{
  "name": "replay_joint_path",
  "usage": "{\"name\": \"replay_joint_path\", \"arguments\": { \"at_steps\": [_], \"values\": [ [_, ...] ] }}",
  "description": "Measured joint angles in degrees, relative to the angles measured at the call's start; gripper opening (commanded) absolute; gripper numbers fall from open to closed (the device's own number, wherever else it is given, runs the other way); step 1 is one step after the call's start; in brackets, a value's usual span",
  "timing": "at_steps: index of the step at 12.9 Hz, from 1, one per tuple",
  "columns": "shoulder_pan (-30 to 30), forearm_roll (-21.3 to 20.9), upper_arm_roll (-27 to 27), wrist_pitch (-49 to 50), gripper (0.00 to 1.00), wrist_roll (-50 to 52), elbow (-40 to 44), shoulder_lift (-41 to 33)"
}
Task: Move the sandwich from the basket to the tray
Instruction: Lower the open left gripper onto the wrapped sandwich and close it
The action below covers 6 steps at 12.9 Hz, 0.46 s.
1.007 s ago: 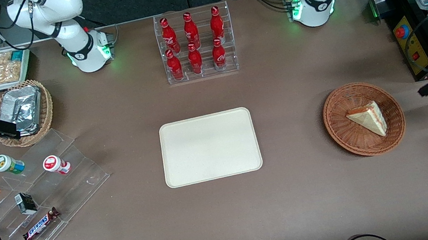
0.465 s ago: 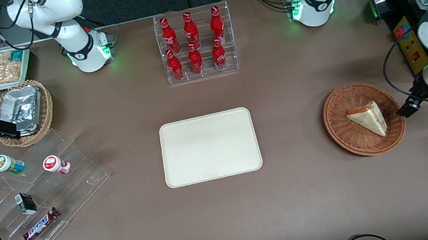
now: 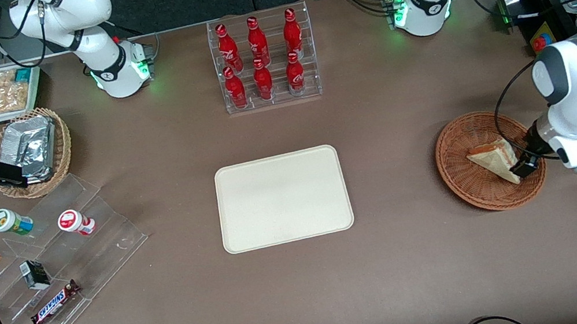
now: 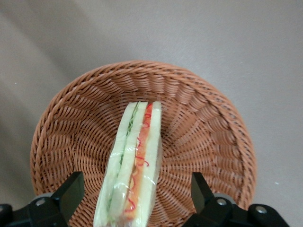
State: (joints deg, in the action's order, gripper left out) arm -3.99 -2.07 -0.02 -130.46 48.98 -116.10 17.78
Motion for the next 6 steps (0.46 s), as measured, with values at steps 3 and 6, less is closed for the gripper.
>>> {"name": "replay_joint_path", "arguments": {
  "at_steps": [3,6],
  "values": [
    [0.0,0.0,0.1,0.0,1.0,0.0,-0.3,2.9],
    [0.0,0.0,0.1,0.0,1.0,0.0,-0.9,3.8]
  ]
}}
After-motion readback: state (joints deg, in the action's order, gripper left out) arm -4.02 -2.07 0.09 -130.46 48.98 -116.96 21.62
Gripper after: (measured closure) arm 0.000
